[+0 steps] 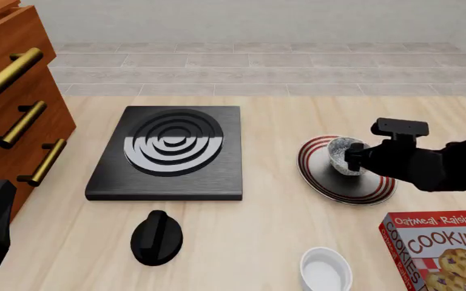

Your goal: Pick the akita bowl on the stove and place it on the plate.

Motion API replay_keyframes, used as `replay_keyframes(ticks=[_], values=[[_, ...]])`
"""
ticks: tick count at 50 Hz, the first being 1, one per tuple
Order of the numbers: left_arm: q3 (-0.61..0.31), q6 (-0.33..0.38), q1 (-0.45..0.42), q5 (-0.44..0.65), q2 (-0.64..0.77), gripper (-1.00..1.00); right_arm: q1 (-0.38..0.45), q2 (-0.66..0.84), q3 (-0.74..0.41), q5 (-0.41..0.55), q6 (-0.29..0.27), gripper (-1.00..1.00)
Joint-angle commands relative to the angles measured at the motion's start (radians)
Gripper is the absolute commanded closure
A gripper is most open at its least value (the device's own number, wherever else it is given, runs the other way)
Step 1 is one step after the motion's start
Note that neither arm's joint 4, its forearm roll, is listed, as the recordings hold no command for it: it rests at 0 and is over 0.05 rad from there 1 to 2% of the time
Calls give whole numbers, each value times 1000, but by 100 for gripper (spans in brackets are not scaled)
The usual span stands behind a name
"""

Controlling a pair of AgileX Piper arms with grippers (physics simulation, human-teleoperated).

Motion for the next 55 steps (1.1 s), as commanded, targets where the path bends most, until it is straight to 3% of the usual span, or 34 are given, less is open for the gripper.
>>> replay_keyframes(ticks=[1, 5, 10, 18, 23, 25, 26, 45, 55], values=[[0, 0, 0, 0, 0, -100, 11, -25, 16, -7, -32, -100], [0, 0, 0, 0, 0, -100, 19, -41, 19, -1, -60, -100], [0, 0, 0, 0, 0, -100, 21, -61, 21, 6, -57, -100], [0, 0, 0, 0, 0, -100, 2, -128, 19, 33, -116, -100], [0, 0, 0, 0, 0, -100, 8, -154, 17, 45, -122, -100], [0, 0, 0, 0, 0, -100, 14, -162, 23, 38, -153, -100], [0, 0, 0, 0, 0, -100, 16, -163, 21, 42, -132, -100], [0, 0, 0, 0, 0, -100, 45, -258, 25, 73, -142, -100], [0, 0, 0, 0, 0, -100, 62, -367, 66, 60, -206, -100]])
